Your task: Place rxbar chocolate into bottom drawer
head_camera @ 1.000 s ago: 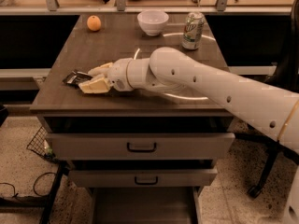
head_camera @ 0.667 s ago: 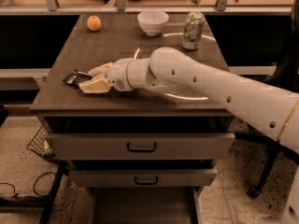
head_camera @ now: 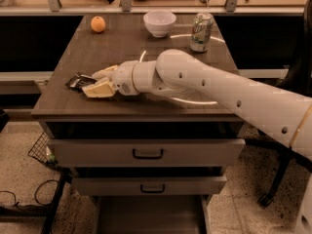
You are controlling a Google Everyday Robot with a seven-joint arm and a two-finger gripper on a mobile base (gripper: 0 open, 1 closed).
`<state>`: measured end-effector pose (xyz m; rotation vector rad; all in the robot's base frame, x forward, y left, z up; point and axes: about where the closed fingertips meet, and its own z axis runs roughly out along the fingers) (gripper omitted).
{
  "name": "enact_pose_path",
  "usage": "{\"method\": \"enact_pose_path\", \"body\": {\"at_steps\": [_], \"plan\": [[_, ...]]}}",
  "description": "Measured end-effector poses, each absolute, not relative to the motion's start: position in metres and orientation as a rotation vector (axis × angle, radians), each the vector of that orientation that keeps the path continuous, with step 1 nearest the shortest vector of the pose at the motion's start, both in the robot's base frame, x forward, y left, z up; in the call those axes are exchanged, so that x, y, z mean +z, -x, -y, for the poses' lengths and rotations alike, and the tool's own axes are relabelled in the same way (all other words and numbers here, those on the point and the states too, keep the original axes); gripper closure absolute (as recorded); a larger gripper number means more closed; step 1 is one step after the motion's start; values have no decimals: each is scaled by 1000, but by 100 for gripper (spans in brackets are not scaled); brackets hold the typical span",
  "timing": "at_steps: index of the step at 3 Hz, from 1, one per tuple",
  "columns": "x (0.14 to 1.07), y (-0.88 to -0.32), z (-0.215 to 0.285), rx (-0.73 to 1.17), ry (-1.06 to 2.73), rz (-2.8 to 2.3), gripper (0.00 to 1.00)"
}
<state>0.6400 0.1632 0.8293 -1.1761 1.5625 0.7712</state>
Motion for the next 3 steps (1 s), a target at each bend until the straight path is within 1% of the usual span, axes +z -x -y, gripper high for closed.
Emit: {"method": "enact_pose_path", "body": {"at_steps": [3], "plan": [[830,-640,-163,771,1176,-1563,100]]}}
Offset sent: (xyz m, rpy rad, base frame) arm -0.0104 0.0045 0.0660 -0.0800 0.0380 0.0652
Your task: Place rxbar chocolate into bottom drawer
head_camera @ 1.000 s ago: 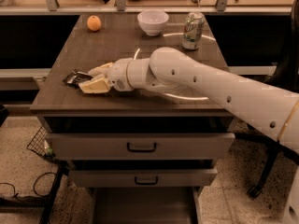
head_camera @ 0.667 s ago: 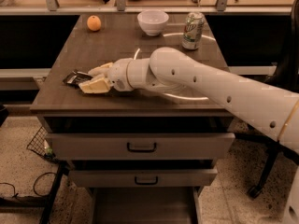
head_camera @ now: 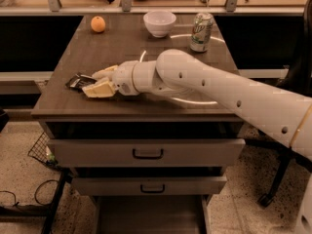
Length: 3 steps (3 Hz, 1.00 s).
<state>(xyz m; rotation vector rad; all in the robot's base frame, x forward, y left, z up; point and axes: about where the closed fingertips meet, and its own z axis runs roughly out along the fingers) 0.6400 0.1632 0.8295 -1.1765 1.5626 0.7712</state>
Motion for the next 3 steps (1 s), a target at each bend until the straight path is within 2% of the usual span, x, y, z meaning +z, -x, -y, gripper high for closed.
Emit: {"method": "enact_pose_path", "body": {"at_steps": [3], "plan": [[830,-640,-163,771,1177,-1563,100]]}}
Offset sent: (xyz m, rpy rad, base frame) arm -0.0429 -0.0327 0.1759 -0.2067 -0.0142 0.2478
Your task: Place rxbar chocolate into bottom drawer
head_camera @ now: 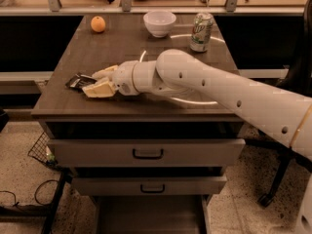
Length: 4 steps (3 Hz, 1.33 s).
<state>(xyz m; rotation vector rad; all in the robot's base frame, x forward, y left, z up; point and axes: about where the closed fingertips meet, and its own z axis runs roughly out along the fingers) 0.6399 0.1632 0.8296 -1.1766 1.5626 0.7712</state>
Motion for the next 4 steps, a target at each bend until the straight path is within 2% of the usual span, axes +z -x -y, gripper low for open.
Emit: {"method": "enact_pose_path", "body": {"at_steps": [4], "plan": [[830,-640,-163,771,1177,-1563,100]]}}
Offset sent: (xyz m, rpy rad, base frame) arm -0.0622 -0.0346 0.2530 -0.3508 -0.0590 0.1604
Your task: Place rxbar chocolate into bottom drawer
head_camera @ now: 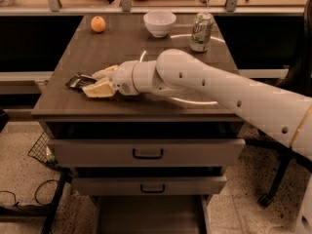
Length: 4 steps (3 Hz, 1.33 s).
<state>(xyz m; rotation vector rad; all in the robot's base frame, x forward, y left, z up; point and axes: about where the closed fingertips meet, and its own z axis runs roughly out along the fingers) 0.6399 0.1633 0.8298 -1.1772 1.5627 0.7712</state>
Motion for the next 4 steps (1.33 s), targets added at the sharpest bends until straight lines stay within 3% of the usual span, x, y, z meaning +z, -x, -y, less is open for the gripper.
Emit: {"method": "enact_pose_path", "body": {"at_steps": [4], "plan": [[830,-640,-163,771,1177,-1563,100]]}}
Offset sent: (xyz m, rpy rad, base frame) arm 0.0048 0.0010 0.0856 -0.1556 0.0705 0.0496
